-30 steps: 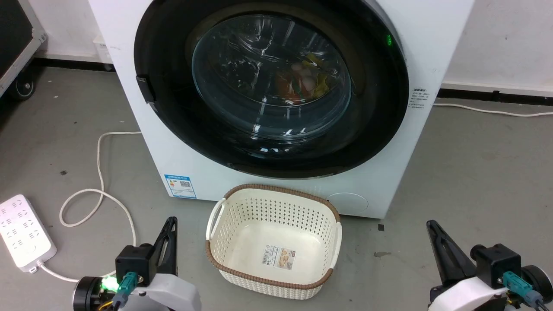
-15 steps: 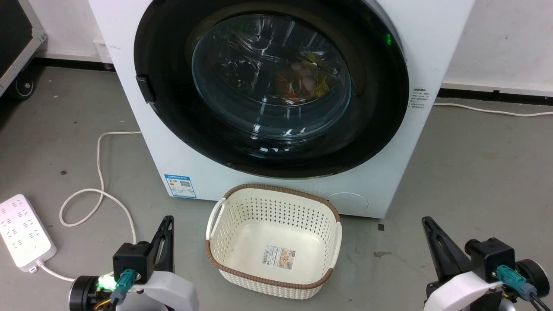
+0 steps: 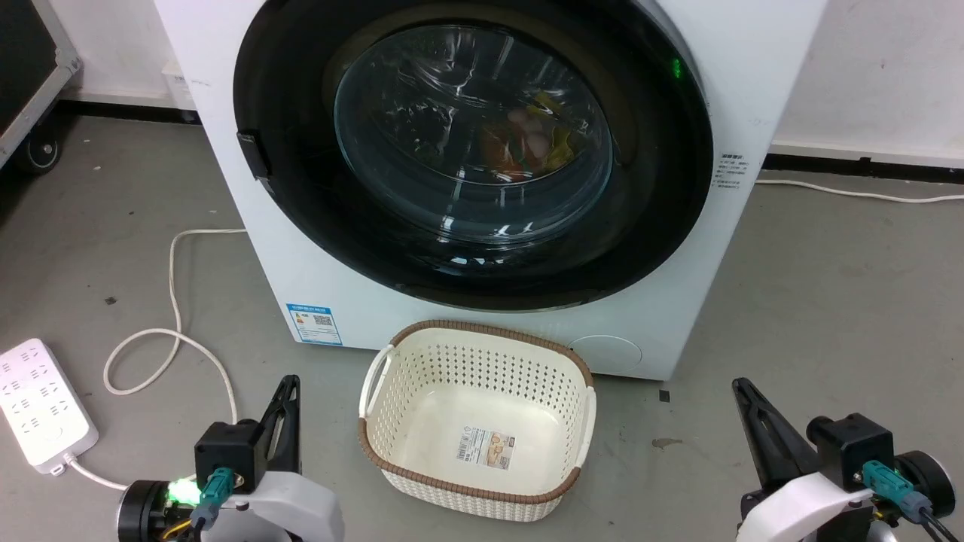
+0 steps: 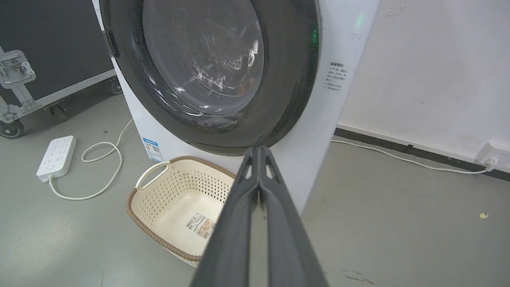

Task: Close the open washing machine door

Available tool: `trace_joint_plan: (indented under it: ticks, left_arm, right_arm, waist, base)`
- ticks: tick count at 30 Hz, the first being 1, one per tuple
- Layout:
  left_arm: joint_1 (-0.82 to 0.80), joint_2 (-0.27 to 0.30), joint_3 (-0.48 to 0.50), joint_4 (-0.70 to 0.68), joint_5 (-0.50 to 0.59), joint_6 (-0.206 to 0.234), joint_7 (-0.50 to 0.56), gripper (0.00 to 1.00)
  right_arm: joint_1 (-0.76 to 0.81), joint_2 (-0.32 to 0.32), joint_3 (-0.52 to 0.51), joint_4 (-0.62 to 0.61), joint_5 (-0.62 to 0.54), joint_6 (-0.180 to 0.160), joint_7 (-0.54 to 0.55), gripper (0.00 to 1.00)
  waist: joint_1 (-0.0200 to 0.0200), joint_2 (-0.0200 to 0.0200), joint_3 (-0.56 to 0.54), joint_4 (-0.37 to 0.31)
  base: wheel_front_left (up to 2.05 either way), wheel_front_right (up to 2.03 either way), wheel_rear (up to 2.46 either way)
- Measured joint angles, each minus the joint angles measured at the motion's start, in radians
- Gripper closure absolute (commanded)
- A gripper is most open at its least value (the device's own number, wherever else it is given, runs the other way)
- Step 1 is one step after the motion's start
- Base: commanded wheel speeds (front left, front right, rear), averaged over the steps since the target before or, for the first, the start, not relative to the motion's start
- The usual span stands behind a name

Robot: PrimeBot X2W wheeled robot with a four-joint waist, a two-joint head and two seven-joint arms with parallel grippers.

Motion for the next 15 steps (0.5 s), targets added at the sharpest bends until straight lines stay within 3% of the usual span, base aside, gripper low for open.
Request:
trace_joint_plan:
  ticks: [15]
  left_arm:
    - [0.000, 0.000, 0.000, 0.000, 0.000, 0.000, 0.000, 1.00]
  right_arm:
    - [0.000, 0.000, 0.000, 0.000, 0.000, 0.000, 0.000, 1.00]
  waist:
    - [0.0001, 0.0000, 0.000, 0.000]
  base:
    - [0.00, 0.00, 0.00]
